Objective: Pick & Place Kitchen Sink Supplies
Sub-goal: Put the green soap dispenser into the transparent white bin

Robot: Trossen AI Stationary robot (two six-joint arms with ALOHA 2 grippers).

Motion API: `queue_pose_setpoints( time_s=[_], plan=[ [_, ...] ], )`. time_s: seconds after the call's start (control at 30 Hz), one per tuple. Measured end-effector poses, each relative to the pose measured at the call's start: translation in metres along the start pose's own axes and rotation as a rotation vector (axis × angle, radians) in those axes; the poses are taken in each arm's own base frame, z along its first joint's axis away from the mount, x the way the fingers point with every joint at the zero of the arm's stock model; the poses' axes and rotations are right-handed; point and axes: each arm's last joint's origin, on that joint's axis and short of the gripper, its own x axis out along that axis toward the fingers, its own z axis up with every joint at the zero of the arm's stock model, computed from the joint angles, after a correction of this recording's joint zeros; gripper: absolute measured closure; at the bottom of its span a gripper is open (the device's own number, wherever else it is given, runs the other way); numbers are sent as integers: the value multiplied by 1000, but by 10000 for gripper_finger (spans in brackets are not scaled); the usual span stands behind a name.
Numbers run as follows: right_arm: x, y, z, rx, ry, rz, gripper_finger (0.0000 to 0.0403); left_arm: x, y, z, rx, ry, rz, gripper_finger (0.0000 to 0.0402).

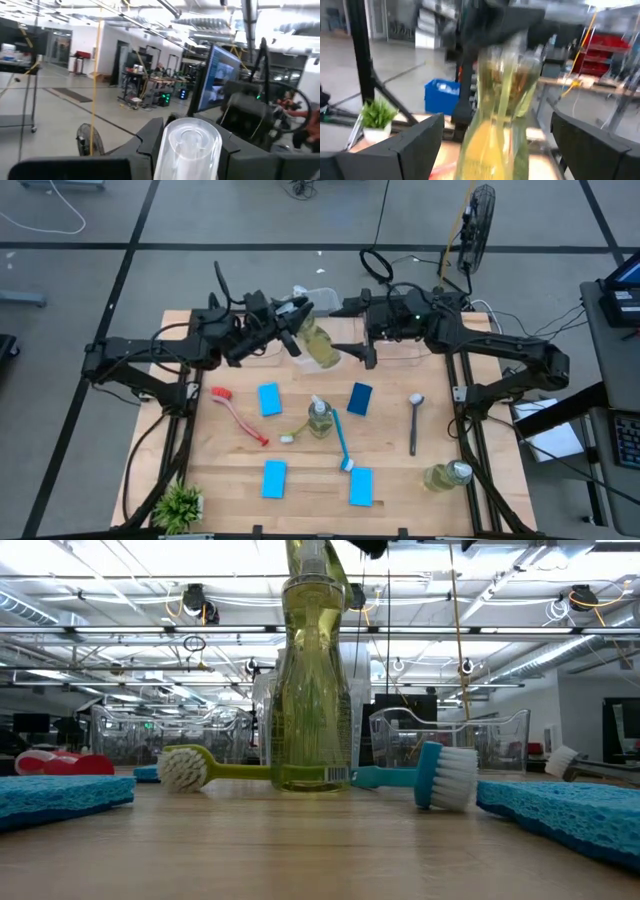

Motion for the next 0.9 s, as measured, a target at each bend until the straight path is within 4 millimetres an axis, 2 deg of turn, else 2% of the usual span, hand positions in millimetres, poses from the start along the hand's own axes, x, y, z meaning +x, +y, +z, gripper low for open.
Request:
queue_pose_setpoints(
  time_s=[0.17, 0.57, 0.9],
  plan=[
    [8, -9, 5, 16, -14, 55, 47, 5, 5, -1, -3, -10, -21, 304],
    [28, -38, -2, 88, 32, 111, 47, 9, 13, 0, -1, -6, -91, 304],
    [35, -43, 5, 101, 11, 171, 47, 10, 16, 0, 1, -6, -98, 304]
  ],
)
